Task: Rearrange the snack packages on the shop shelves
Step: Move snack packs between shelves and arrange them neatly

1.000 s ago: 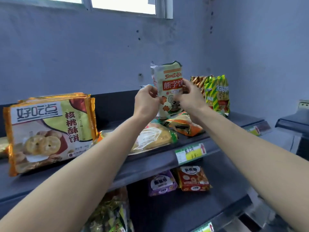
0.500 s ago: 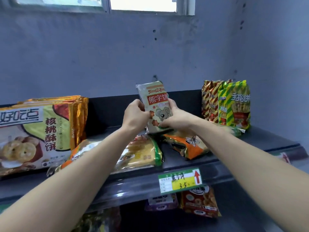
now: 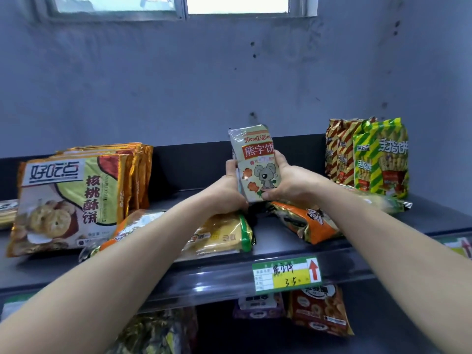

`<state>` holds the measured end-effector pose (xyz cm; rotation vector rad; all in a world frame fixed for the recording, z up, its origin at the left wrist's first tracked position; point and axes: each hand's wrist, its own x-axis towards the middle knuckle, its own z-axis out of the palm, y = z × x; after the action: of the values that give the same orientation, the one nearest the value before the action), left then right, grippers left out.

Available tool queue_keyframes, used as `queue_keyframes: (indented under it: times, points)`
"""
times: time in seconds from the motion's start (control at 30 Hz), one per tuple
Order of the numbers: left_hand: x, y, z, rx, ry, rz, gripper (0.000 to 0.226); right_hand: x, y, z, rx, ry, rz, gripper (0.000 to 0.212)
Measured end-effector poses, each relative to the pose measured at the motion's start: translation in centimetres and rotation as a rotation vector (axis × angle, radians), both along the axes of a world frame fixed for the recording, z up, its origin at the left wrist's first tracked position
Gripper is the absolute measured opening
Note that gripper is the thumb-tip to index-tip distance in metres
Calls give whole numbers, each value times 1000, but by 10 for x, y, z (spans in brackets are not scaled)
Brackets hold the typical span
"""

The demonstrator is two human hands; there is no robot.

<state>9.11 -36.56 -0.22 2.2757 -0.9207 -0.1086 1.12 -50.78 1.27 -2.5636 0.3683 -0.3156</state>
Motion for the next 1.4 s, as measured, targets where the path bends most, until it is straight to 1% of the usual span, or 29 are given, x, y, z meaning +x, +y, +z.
queue_keyframes:
  times: [0.1,0.2,0.27,0.33,0.4,0.43,0.5,0.67,0.7,0.73,0.8,0.83,0.9,0.93,1.07,1.17,1.3,1.37,1.4]
  points:
    - [-1,2,1,39,-44,6,84,-1,-2,0,-28,43,-37,106]
    - [-1,0,0,26,-43,13,74,1,-2,-3,38,51,-55,108]
    - [-1,-1,0,-8,-25,11,73,1,-2,-5,106,53,-43,115]
    - [-1,-1,0,-30,-27,-2,74,1,0,-6,137,73,-40,126]
    - [-1,-1,-1,-40,-32,-5,73,2,1,-8,105,97,-58,131]
    - [-1,-1,-1,-44,-30,-3,72,2,2,-8,74,108,-73,130]
    - [0,0,-2,-51,-29,4,68,3,4,-6,19,111,-89,123]
    - [5,3,-1,-118,17,16,54,5,9,4,-39,103,-83,106]
    - [5,3,0,-131,38,17,52,5,10,5,-50,99,-83,97]
    - [5,3,0,-144,57,16,50,6,10,6,-67,89,-81,81]
    - [5,2,1,-178,86,19,49,6,13,9,-126,74,-94,41]
    - [5,2,1,-199,96,24,50,6,14,11,-145,65,-114,27]
    - [5,1,0,-245,112,39,52,5,16,13,-169,37,-151,11]
    - [6,1,0,-266,118,45,54,5,16,14,-179,24,-157,8]
    - [7,0,-2,-308,104,53,55,2,15,12,-176,-8,-134,15]
    - [6,-1,-3,-247,79,30,58,-4,14,13,-135,-6,-89,16]
    - [4,-5,-2,-185,51,24,56,-13,13,18,-85,96,-40,11]
    - [4,-5,-2,-185,46,32,53,-13,12,14,-67,77,-67,9]
    - [4,-5,-2,-188,41,37,51,-12,12,10,-70,46,-86,12]
